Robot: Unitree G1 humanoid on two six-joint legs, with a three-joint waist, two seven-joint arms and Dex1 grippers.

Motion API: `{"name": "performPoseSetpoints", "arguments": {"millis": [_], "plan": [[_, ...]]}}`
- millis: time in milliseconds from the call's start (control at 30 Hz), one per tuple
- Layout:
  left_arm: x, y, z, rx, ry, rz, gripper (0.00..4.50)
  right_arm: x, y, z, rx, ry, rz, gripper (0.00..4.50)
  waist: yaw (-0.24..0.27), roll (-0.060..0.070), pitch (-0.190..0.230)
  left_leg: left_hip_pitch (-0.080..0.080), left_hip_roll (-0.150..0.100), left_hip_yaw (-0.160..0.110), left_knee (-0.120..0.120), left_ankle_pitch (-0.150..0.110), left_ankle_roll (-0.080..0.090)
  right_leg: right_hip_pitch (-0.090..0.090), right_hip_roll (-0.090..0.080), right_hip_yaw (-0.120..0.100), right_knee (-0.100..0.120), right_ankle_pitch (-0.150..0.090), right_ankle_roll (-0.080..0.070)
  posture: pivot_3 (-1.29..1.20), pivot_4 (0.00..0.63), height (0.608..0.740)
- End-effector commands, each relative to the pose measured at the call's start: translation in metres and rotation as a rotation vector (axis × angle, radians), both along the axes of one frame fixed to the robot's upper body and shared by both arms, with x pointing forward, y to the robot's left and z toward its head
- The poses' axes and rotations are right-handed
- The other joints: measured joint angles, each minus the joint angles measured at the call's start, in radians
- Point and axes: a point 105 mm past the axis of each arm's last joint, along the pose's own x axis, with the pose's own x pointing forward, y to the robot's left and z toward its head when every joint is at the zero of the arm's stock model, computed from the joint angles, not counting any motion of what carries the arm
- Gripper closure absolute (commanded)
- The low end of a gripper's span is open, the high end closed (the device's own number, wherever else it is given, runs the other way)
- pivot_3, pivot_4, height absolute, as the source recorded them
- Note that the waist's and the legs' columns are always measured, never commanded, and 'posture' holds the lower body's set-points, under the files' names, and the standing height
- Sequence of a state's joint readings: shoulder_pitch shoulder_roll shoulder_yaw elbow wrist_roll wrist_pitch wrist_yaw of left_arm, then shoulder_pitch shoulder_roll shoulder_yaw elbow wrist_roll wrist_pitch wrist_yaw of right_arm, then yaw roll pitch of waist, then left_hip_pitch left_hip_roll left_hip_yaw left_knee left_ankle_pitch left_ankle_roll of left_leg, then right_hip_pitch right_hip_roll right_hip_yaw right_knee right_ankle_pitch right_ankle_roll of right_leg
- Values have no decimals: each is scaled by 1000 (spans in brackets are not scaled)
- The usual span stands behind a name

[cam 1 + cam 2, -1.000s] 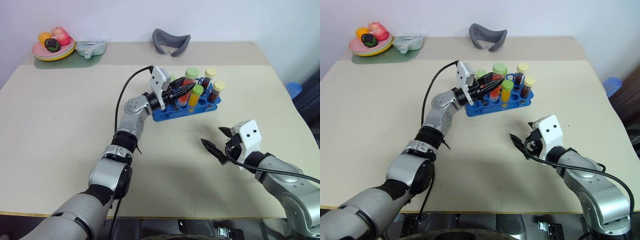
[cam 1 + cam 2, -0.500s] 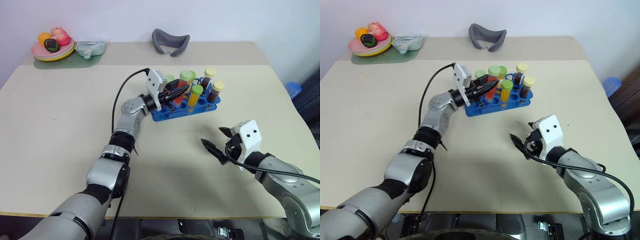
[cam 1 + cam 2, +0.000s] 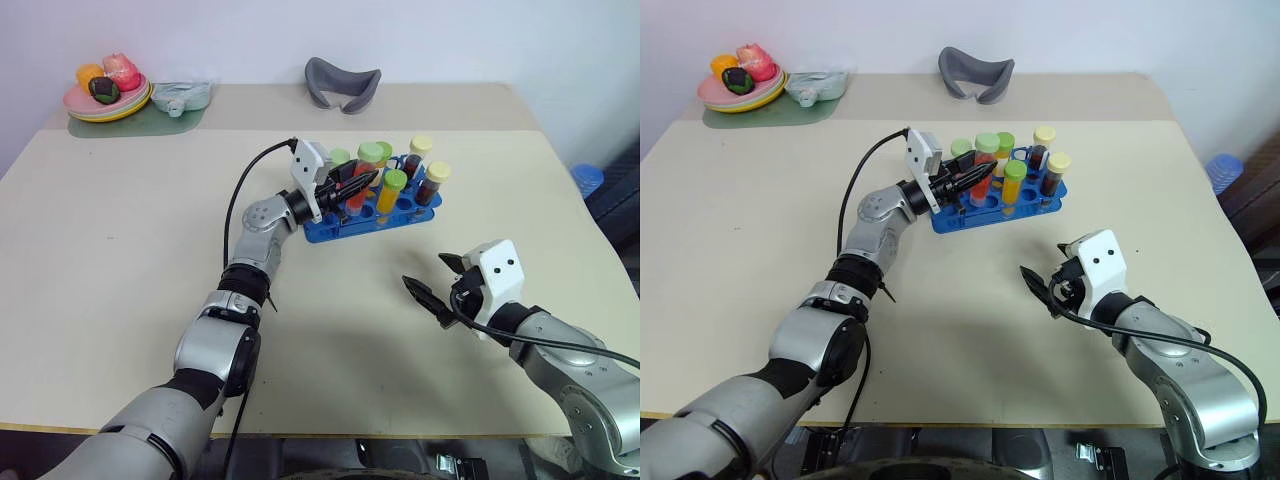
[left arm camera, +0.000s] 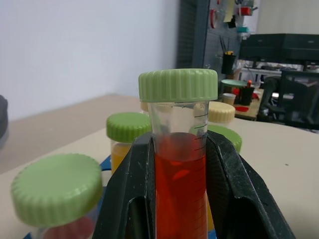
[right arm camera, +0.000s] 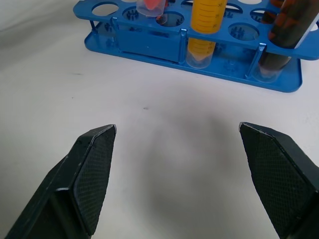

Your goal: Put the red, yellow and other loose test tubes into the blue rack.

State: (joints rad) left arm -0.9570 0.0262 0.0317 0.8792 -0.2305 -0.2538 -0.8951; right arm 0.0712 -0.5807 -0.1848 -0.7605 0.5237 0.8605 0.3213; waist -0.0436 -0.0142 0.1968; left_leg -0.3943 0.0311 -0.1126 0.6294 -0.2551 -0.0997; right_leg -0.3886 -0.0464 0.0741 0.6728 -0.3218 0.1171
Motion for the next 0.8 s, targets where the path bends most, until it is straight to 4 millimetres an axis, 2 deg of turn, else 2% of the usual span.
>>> {"name": "performPoseSetpoints", "arguments": {"millis": [33,167,467,800], "plan": [[-5,2,-1,-2,-21,-21,3745,-2,1,12,2,-65,2,456,0,0,0,0,0,0,0,0,0,0,0,0,0,0,0,0,150,740],[-8,8,-11,26,-23,-3,3745,-4,4,14,7,-106,34,456,0,0,0,1,0,0,0,0,0,1,0,0,0,0,0,0,150,740],[-9,12,-17,38,-17,17,3745,-10,4,23,45,-195,70,456,0,0,-1,2,0,0,0,0,0,2,0,0,0,0,0,0,150,740],[3,21,-25,100,-27,110,3745,-11,2,30,42,-223,61,456,0,0,-3,4,0,0,0,0,0,4,0,0,0,0,0,0,150,740]]}}
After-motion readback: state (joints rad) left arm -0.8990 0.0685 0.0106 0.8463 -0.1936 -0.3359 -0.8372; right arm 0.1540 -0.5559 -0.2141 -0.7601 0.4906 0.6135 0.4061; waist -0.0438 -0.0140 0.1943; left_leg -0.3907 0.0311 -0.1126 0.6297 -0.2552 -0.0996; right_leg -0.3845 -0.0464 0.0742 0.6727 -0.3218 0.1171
